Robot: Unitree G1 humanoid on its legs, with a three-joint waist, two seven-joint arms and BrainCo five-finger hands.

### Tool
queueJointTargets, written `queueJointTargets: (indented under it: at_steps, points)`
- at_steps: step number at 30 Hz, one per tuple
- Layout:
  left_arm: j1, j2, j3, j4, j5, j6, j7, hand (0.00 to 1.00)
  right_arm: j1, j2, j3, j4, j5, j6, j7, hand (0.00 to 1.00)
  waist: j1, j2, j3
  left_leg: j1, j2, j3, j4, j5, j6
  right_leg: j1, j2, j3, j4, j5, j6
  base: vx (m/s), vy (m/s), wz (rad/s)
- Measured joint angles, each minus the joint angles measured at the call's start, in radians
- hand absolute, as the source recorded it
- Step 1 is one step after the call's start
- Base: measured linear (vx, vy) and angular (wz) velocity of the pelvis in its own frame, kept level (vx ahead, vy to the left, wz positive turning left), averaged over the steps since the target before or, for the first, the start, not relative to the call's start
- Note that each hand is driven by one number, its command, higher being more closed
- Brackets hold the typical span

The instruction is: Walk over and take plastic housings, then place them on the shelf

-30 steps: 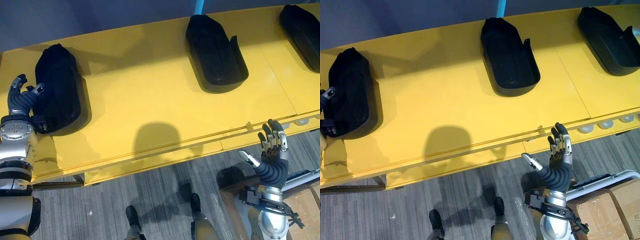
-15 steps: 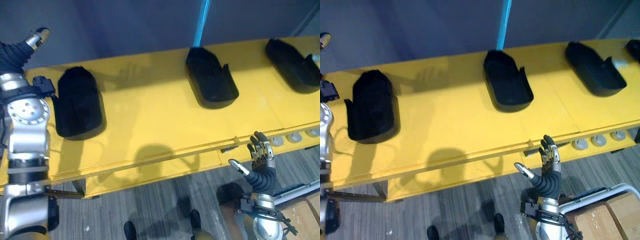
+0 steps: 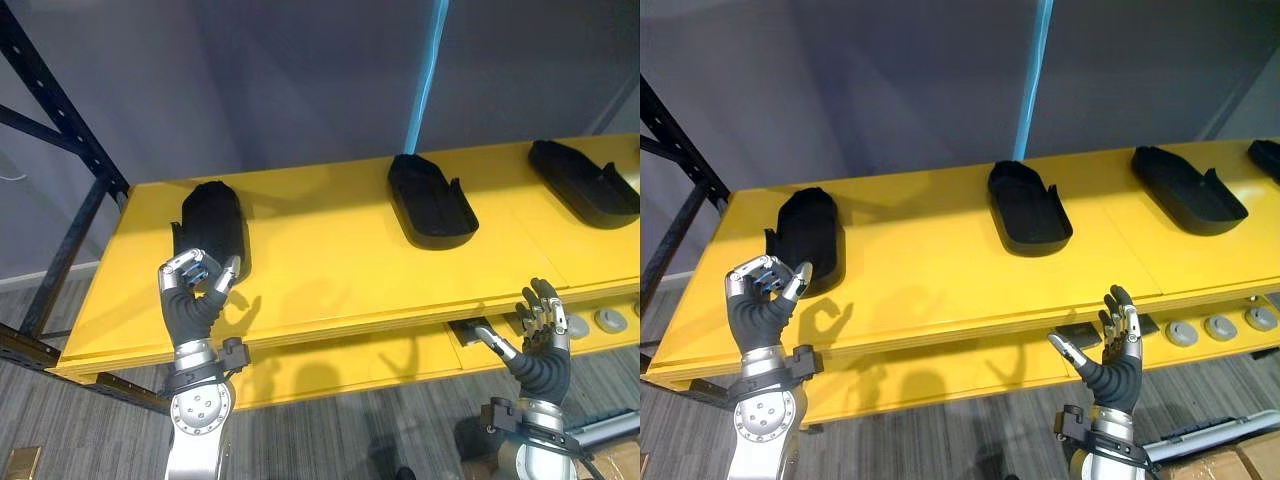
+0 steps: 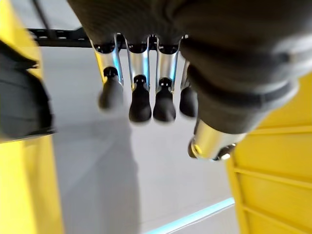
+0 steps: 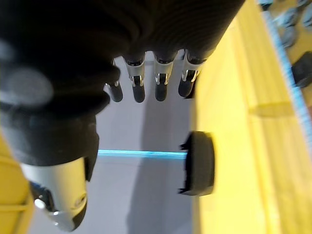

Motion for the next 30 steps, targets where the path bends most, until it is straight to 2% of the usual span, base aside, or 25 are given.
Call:
queueJointTargets:
  at_steps: [2,12,19,25,30]
  points:
    - [-0.009,0.000,0.000,0.017,-0.014,0.000,0.002,1.00,-0.006,-0.001,0.001,0.001,0.000,0.000,-0.008,0.00,0.009,0.002,0.046,-0.005,-0.001,0.000,0.000,0.002,0.001,-0.003,0.000,0.002,-0.006,0.007,0.002,-0.04,0.022,-0.02]
    - [-0.152,0.015,0.089,0.130,-0.063,0.016,0.059,1.00,-0.042,-0.003,0.021,0.030,-0.006,0.003,-0.051,0.00,0.020,0.004,0.156,-0.050,-0.005,0.007,0.000,0.006,0.002,-0.054,-0.001,0.015,-0.006,0.012,0.002,0.02,0.026,-0.02]
    - [-0.215,0.048,0.108,0.208,-0.080,0.034,0.070,1.00,-0.042,-0.001,0.022,0.034,-0.012,0.005,-0.054,0.00,0.016,0.003,0.187,-0.054,-0.005,0.015,0.000,0.006,0.002,-0.063,-0.001,0.022,-0.007,0.011,0.002,0.01,0.017,-0.02]
    - [-0.264,0.096,0.131,0.278,-0.090,0.046,0.083,1.00,-0.042,0.000,0.050,0.063,-0.012,0.005,-0.053,0.00,0.007,0.002,0.188,-0.061,-0.006,0.027,0.000,0.005,0.002,-0.079,-0.001,0.032,-0.004,0.011,0.002,-0.02,0.036,-0.05]
    - [-0.296,0.107,0.159,0.319,-0.102,0.045,0.099,1.00,-0.038,0.002,0.060,0.074,-0.010,0.008,-0.052,0.00,0.006,0.002,0.188,-0.059,-0.006,0.037,0.000,0.005,0.002,-0.083,0.001,0.045,-0.004,0.012,0.002,0.01,0.035,-0.05]
